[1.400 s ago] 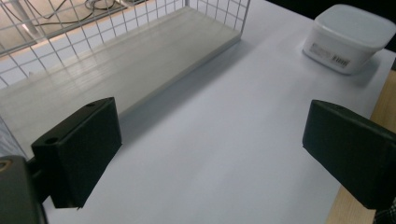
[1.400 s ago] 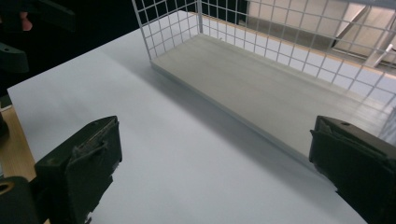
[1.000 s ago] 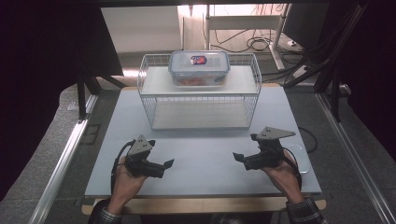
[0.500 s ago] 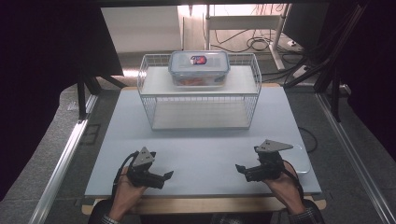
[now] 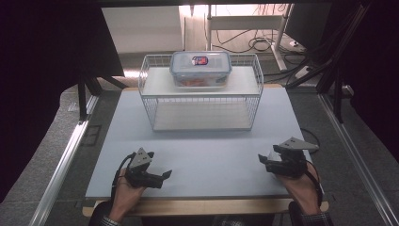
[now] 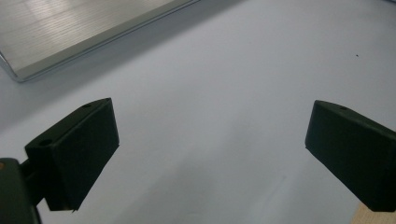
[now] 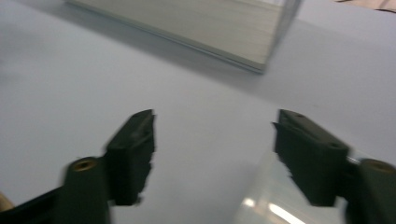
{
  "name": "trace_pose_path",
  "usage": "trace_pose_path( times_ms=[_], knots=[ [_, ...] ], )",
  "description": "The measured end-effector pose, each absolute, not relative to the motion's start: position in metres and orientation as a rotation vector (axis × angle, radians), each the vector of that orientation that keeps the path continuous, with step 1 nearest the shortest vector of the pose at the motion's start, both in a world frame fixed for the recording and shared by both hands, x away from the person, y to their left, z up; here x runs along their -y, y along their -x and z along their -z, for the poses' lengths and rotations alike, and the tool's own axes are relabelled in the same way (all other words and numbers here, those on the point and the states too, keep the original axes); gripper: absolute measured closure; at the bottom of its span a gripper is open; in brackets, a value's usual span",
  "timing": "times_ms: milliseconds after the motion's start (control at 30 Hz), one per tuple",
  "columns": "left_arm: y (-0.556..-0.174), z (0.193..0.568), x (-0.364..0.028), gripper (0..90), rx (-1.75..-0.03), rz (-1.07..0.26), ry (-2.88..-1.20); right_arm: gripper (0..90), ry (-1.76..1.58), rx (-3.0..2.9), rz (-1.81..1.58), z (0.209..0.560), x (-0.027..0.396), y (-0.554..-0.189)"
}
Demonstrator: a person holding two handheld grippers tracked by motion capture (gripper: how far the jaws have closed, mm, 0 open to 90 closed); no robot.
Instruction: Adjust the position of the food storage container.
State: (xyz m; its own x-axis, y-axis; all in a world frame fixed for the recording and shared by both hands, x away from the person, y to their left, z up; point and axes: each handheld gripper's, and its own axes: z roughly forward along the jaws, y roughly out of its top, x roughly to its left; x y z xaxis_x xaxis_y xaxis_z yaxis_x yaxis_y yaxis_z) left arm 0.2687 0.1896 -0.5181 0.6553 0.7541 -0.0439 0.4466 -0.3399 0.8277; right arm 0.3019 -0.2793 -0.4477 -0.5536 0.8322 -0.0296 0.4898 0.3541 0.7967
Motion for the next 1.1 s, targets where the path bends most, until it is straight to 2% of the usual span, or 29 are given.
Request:
trace_pose_path(
  times_ms=[100, 300, 367, 800, 1100],
  knots=[
    [-0.269, 0.520, -0.190, 2.9, -0.940, -0.432, -1.990, 57.3, -1.192, -2.181, -1.042, 0.447, 0.296, -0.301],
    [-0.270, 0.521, -0.189, 3.1, -0.938, -0.421, -2.003, 82.4, -1.242, -2.170, -1.000, 0.447, 0.324, -0.297],
    [-0.270, 0.521, -0.189, 3.0, -0.936, -0.422, -2.006, 87.9, -1.267, -2.139, -0.983, 0.448, 0.333, -0.296],
    [-0.271, 0.523, -0.189, 3.1, -0.946, -0.398, -2.004, 89.1, -1.446, -1.919, -0.909, 0.449, 0.388, -0.288],
    [-0.272, 0.524, -0.190, 3.1, -0.946, -0.386, -2.011, 89.1, -1.516, -1.932, -0.843, 0.465, 0.397, -0.298]
  ],
)
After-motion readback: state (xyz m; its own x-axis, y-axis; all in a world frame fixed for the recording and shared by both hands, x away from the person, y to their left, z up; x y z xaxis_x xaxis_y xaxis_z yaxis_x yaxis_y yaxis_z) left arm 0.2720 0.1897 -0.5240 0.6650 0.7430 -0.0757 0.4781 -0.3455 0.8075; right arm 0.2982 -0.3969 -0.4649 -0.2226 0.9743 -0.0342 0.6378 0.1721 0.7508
